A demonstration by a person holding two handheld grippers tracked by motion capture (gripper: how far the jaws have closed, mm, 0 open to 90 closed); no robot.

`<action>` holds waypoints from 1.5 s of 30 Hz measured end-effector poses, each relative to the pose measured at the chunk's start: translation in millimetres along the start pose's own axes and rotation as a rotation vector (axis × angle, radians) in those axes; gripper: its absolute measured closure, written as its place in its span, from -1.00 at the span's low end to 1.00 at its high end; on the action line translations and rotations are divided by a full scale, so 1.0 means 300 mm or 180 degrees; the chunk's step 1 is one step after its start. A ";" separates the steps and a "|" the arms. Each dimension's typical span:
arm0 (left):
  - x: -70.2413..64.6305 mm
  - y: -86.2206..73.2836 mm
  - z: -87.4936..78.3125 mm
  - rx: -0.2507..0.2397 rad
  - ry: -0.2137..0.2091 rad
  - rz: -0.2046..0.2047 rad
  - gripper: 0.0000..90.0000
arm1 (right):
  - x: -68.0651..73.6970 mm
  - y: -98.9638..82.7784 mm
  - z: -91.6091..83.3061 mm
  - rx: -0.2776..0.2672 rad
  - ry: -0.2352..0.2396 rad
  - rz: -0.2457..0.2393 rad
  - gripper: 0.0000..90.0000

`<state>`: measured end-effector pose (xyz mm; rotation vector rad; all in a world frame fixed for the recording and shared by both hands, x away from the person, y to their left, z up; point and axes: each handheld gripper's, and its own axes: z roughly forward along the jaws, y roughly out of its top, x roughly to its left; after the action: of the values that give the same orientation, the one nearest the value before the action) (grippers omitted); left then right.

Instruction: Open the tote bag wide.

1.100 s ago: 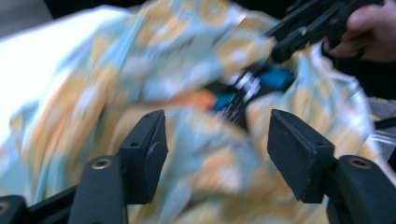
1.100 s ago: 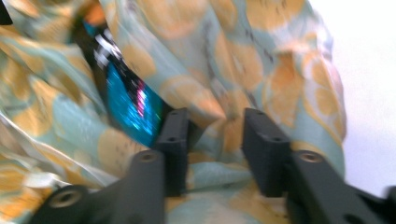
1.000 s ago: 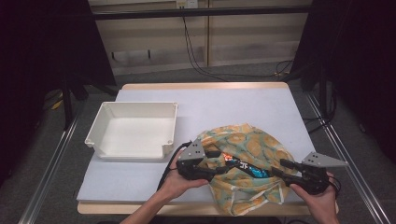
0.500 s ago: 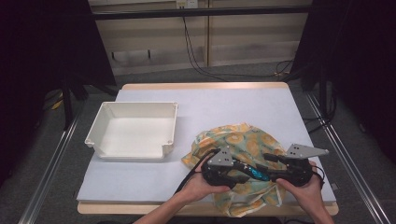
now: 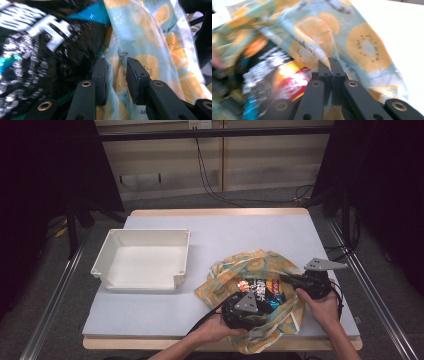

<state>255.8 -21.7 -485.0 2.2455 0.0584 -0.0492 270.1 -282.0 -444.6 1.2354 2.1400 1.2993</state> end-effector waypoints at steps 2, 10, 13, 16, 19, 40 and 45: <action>-0.004 -0.002 0.003 0.0025 0.0024 -0.0006 0.59 | -0.041 0.001 0.022 0.0008 -0.0071 0.0080 1.00; -0.009 0.000 0.003 0.0070 -0.0004 0.0090 0.70 | -0.174 0.026 0.077 -0.0101 -0.0202 0.0328 1.00; -0.015 -0.002 0.005 0.0051 -0.0002 0.0118 0.75 | -0.197 0.023 0.097 -0.0096 -0.0198 0.0387 1.00; -0.023 -0.003 0.004 0.0045 0.0024 0.0179 0.79 | -0.227 0.007 0.141 -0.0057 -0.0236 0.0437 1.00; -0.025 -0.004 0.006 0.0028 0.0020 0.0176 0.80 | -0.232 -0.002 0.162 0.0002 -0.0291 0.0415 1.00; -0.005 0.033 -0.057 -0.0323 0.0061 -0.0091 0.31 | -0.101 0.048 0.038 -0.0108 -0.0132 0.0096 0.08; 0.004 0.058 -0.101 -0.0414 0.0119 -0.0201 0.26 | -0.007 0.052 -0.045 -0.0130 -0.0008 -0.0019 -0.16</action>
<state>258.6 -8.8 -452.5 2.1144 0.1487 -0.0363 270.1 -287.9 -424.5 1.2130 2.1031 1.3315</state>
